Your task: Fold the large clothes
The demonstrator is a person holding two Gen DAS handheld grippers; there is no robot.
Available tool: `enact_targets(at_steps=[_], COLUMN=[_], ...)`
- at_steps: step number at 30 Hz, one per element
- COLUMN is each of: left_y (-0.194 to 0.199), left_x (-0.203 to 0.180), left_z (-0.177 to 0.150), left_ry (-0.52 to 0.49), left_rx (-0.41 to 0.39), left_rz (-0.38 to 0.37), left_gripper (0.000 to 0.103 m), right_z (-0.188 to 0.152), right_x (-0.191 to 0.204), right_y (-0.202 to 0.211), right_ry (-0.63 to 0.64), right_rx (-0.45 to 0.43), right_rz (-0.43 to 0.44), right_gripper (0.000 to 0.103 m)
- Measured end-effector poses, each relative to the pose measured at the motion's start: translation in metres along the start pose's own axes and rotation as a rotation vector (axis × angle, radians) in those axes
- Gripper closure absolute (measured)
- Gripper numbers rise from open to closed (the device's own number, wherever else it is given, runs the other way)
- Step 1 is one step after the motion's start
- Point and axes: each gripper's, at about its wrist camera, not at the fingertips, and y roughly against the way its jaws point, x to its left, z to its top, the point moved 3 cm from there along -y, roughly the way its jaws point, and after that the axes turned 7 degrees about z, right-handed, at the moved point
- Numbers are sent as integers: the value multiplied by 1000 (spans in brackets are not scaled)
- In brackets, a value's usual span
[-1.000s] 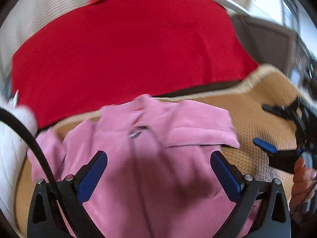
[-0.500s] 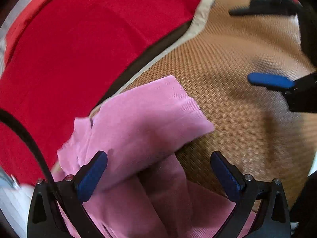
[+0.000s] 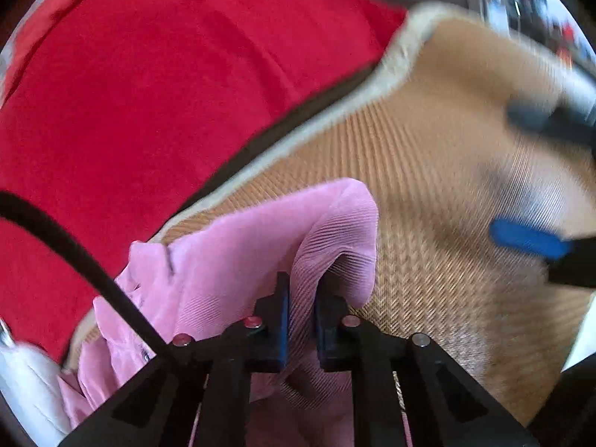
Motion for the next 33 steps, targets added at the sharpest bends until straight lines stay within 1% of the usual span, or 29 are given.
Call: enact_targets(at_steps=[2,5,7,9,10,12,14,16,17,18,19,21,22,23,24,25,26,27,30,32,33], left_y=[16,49,73,93,101,108,105,100,98,98,99,102,104,105,105,107,109,109,91,84,76], left_x=[21,67,93,124,129,154,176,192,198,203,207,212,215,216,216,220,223,224,233,240,242], left_z=[-2,-18,-39,-71,-81,-117,-162,-204,-220,-239,-249,-260,-261,-261,-258,-255,-254,-253,-257,-268,-274], left_ry=[76,223,305,382,410,489,565,616,631,650,666,704,718,724,724,723,723,728,764,822,861], left_rx=[-37,-74,-102,-122,-122,-91,-6,78,107,132,141,149,145,135,126,113,98,87,105,134,155], left_rz=[-12,-30,-35,-16,-9,8,63,119,142,158,159,154,151,150,151,154,158,160,134,96,70], left_gripper=[94,95,95,95,95,92,88,73,69,64,62,62,62,61,59,52,48,43,43,43,43], right_z=[-2,-10,-17,-26,-31,-44,-59,-75,-83,-91,-98,-114,-121,-127,-133,-137,-141,-144,-149,-151,-152], right_x=[3,7,11,15,17,21,26,33,33,36,40,47,50,53,53,54,52,51,43,37,32], right_y=[-3,-11,-20,-29,-34,-46,-59,-72,-76,-82,-88,-99,-103,-109,-114,-119,-123,-127,-134,-137,-141], right_ry=[20,44,69,99,113,145,187,246,273,307,340,407,438,468,496,519,538,552,544,539,537], right_rx=[6,30,57,90,106,145,187,223,236,250,264,291,300,306,314,323,331,342,366,391,418], right_rz=[-11,-23,-36,-49,-55,-66,-79,-103,-113,-123,-131,-140,-143,-151,-164,-179,-192,-205,-229,-249,-282], right_gripper=[31,31,31,31,31,31,31,31,31,31,31,31,32,39,41,48,56,58,60,60,60])
